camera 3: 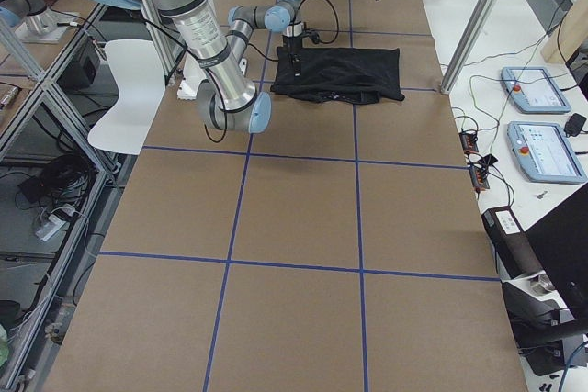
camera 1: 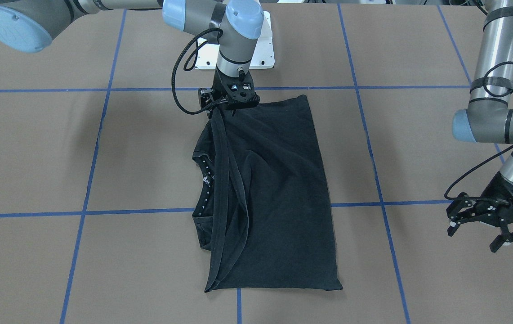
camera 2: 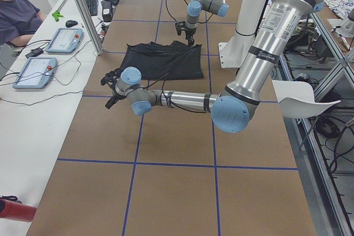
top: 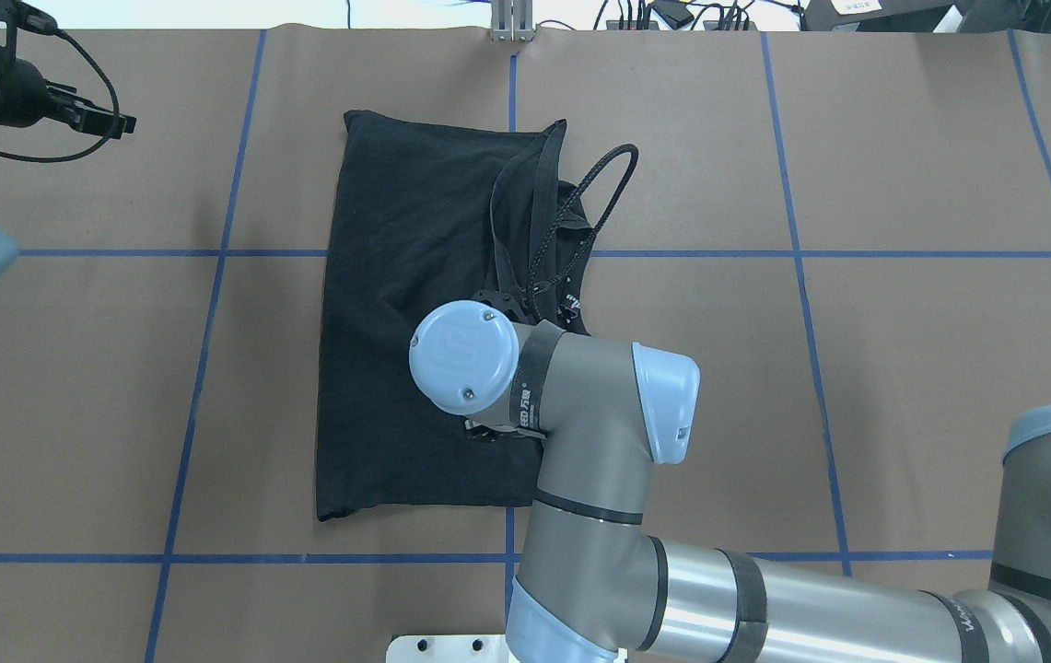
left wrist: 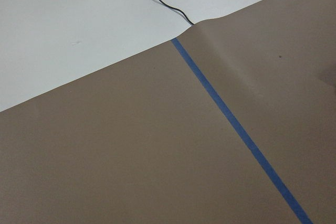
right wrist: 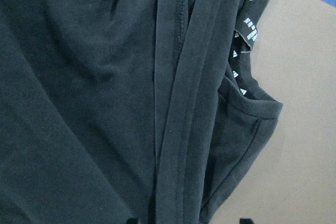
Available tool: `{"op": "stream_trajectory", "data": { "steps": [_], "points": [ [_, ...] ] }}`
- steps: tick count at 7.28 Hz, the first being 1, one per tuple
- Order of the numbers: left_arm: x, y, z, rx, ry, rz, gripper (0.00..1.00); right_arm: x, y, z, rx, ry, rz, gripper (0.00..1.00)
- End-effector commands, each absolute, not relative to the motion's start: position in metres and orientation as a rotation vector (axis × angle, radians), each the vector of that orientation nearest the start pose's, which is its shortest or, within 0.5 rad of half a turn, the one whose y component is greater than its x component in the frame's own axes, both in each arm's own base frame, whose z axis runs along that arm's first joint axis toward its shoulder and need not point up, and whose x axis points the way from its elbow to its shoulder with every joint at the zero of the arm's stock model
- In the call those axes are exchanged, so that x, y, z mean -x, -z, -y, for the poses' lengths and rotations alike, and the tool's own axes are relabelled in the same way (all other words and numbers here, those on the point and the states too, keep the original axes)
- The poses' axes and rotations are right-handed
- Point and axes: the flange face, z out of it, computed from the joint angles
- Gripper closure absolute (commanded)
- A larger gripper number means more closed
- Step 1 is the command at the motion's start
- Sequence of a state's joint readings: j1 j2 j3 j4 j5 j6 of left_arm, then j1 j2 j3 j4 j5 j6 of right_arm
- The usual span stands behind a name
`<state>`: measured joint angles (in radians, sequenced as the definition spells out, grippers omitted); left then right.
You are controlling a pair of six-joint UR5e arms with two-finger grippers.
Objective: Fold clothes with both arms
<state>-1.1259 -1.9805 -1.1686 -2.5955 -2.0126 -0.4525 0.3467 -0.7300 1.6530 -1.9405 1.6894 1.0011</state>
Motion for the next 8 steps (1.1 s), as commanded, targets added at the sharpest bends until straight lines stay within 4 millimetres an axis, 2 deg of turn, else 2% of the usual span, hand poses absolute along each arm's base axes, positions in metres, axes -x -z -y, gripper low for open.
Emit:
{"op": "stream_trajectory", "data": {
  "steps": [1, 3, 4, 5, 8],
  "points": [
    [-0.215, -0.510, 0.662, -0.740, -0.221, -0.802, 0.00, 0.609, -0.168, 0.355, -0.110, 0.263, 0.556, 0.30],
    [-0.215, -0.510, 0.662, -0.740, -0.221, -0.802, 0.00, 0.623, -0.172, 0.354, -0.094, 0.269, 0.534, 0.30],
    [-0.215, -0.510, 0.662, -0.740, -0.221, -0.802, 0.00, 0.636, -0.164, 0.354, -0.088, 0.275, 0.526, 0.38],
    [-0.215, -0.511, 0.662, -0.739, -0.221, -0.801, 0.00, 0.642, -0.165, 0.347, -0.081, 0.286, 0.522, 0.43],
    [-0.215, -0.509, 0.662, -0.741, -0.220, -0.803, 0.00, 0.640, -0.167, 0.329, -0.028, 0.306, 0.471, 0.48]
  ]
}}
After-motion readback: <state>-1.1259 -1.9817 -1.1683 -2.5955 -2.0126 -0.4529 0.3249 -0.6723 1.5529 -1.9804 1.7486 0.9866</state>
